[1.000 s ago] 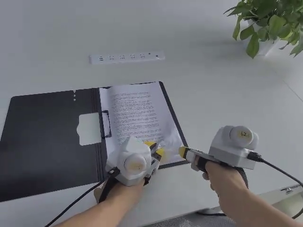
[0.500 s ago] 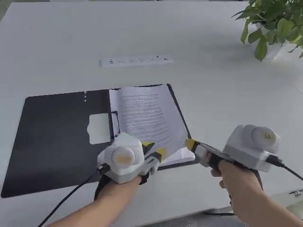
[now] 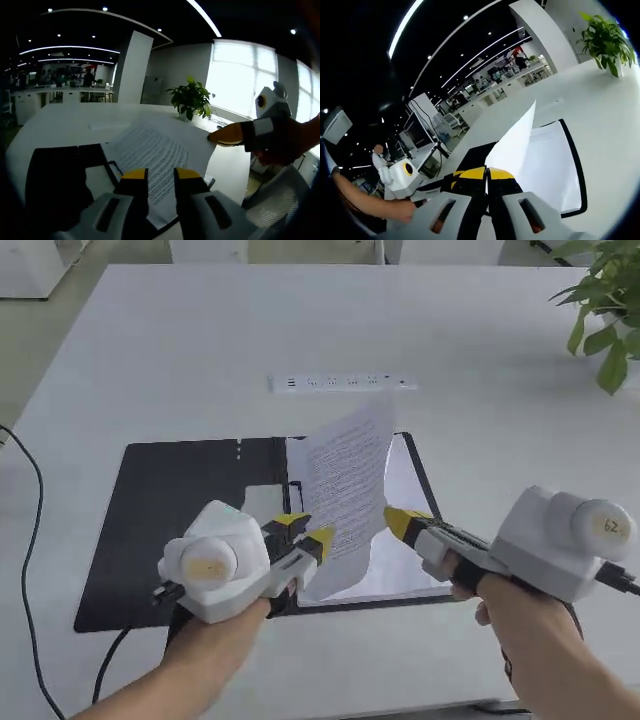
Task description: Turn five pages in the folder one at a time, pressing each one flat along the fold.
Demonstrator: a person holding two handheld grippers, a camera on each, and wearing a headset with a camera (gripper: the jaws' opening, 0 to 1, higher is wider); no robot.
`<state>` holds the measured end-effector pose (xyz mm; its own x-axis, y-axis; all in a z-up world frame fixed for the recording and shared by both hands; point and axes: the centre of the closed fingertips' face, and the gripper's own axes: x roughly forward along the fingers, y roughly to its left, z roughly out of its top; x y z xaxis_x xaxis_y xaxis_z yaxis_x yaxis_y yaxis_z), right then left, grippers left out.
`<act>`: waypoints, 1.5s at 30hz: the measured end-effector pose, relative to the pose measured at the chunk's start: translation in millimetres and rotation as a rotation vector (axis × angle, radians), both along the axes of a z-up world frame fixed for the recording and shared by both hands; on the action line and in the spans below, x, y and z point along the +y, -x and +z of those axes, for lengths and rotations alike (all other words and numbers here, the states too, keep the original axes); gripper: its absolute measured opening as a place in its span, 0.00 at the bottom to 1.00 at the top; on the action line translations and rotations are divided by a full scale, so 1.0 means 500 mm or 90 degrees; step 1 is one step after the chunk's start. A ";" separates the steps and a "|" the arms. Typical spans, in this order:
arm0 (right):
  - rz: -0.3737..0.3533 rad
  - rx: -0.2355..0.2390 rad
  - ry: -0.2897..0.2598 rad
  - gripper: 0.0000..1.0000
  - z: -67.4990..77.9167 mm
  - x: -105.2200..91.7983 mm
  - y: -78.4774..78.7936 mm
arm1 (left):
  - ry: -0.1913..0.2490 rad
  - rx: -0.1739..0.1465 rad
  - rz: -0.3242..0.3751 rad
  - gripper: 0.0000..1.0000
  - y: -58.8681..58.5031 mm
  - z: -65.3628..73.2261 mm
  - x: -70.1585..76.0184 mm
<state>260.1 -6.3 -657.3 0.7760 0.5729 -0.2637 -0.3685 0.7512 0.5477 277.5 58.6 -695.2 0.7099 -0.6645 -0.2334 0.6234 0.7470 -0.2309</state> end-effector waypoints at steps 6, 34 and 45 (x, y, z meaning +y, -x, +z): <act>0.044 -0.012 -0.013 0.00 0.015 0.079 -0.002 | -0.009 -0.013 0.037 0.20 0.018 0.025 0.089; 0.234 0.071 0.083 0.00 -0.173 0.393 0.005 | -0.076 0.003 0.170 0.17 0.076 0.001 0.389; 0.258 0.129 0.125 0.00 -0.263 0.419 0.015 | -0.088 0.023 0.180 0.16 0.088 -0.033 0.403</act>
<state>252.7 203.3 -789.0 0.4229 0.7423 -0.5198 -0.5526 0.6659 0.5012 233.6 259.9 -711.9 0.8516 -0.4027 -0.3356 0.3803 0.9152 -0.1333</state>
